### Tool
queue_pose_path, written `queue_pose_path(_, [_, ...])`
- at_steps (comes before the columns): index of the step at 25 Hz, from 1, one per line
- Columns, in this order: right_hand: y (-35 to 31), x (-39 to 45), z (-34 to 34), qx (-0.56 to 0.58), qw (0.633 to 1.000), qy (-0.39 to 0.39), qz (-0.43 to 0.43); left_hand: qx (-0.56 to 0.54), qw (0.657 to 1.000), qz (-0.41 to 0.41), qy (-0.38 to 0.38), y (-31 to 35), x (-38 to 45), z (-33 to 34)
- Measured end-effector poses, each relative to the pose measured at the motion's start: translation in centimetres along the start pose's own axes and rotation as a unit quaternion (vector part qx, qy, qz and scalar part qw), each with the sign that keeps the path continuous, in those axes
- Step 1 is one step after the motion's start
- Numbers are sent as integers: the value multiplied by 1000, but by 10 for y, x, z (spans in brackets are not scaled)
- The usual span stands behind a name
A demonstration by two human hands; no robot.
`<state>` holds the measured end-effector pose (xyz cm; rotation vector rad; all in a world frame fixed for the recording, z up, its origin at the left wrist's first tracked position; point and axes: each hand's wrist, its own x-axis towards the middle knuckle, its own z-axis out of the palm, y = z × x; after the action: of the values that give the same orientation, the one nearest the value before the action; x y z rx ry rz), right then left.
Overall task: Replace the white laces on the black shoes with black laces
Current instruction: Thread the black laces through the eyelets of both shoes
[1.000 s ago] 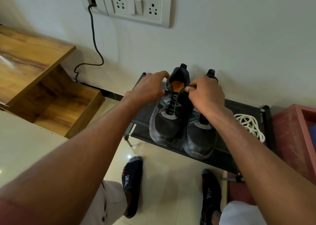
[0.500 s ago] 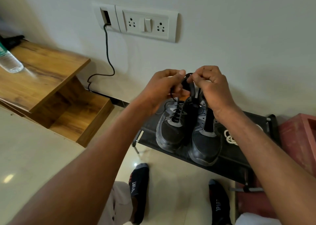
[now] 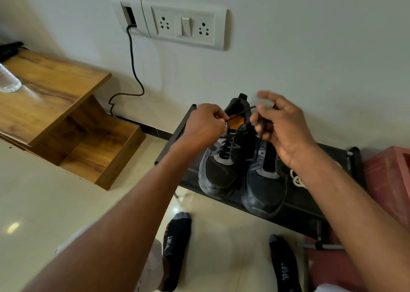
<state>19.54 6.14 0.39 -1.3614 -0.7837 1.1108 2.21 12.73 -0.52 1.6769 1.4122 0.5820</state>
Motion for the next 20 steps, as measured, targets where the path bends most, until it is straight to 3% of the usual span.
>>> queue_pose_path(2, [-3,2,0,126,991,-50,17,62,996,39,60,1,-1,9])
queue_pose_path(4, [-1,5,3,202,975,-88,28,27,992,61,110,7,-3,11])
queue_pose_path(5, [0,7,4,213,972,-99,24,-47,994,35,90,11,-2,11])
queue_pose_path(7, [3,9,9,202,974,-100,-4,-189,980,-52,-38,19,-2,3])
queue_pose_path(9, [5,9,12,181,980,-76,-37,-195,962,-88,-171,17,-1,-6])
queue_pose_path(11, [4,10,13,172,982,-54,-52,-197,948,-72,-241,12,0,-10])
queue_pose_path(13, [2,11,10,191,979,-61,-43,-239,943,-53,-227,10,6,-7])
queue_pose_path(16, [1,11,10,218,971,-92,-27,-215,963,-20,-161,13,11,-4])
queue_pose_path(20, [0,13,17,202,977,-57,-28,-142,971,-28,-193,12,12,0])
